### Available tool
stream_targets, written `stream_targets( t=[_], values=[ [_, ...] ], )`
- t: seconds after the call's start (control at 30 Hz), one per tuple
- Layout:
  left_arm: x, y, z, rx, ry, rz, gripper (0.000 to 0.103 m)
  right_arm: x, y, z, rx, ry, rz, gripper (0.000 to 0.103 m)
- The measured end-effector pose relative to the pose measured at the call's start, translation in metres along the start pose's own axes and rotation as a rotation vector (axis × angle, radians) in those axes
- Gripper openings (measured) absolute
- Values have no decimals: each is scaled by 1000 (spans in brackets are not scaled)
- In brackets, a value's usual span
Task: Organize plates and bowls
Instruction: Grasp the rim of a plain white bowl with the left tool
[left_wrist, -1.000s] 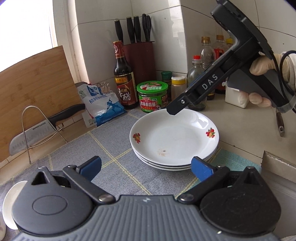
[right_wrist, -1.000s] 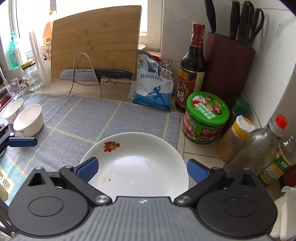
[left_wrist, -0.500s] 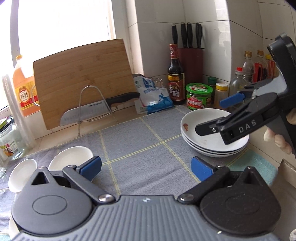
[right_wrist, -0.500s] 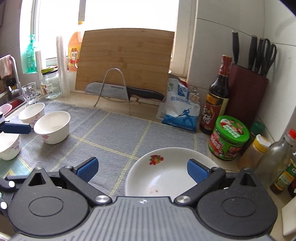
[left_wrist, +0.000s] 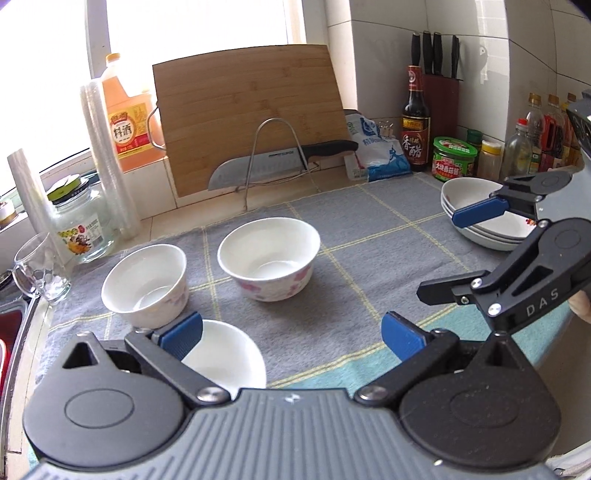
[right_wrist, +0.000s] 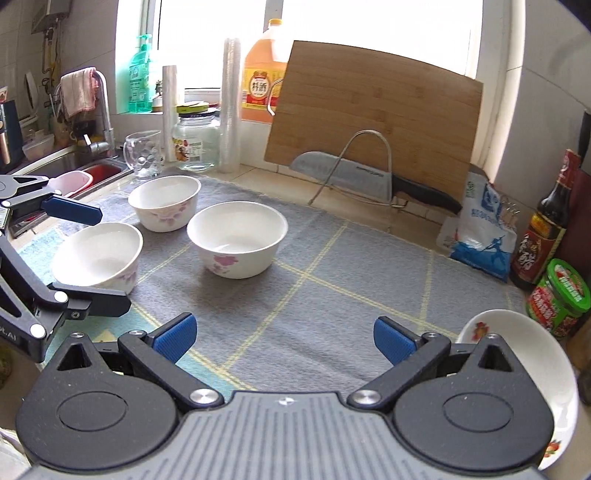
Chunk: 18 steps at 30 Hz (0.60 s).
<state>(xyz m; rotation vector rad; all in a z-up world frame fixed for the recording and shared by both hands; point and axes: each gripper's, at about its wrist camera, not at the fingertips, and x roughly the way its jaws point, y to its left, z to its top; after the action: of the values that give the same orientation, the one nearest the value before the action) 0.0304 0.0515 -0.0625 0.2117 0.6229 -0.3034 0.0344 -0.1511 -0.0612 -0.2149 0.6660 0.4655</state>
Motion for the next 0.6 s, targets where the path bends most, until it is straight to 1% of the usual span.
stream_targets(
  t=[0.17, 0.33, 0.43, 0.6],
  values=[
    [-7, 38, -12, -19, 2, 35, 102, 19, 40, 8, -29, 10, 100, 103],
    [-7, 72, -20, -36, 26, 43, 102, 37, 76, 15, -87, 25, 180, 103],
    [-2, 88, -24, -32, 50, 47, 102, 47, 93, 18, -126, 31, 203, 103],
    [12, 113, -30, -77, 117, 20, 102, 63, 112, 20, -153, 41, 237, 103]
  ],
)
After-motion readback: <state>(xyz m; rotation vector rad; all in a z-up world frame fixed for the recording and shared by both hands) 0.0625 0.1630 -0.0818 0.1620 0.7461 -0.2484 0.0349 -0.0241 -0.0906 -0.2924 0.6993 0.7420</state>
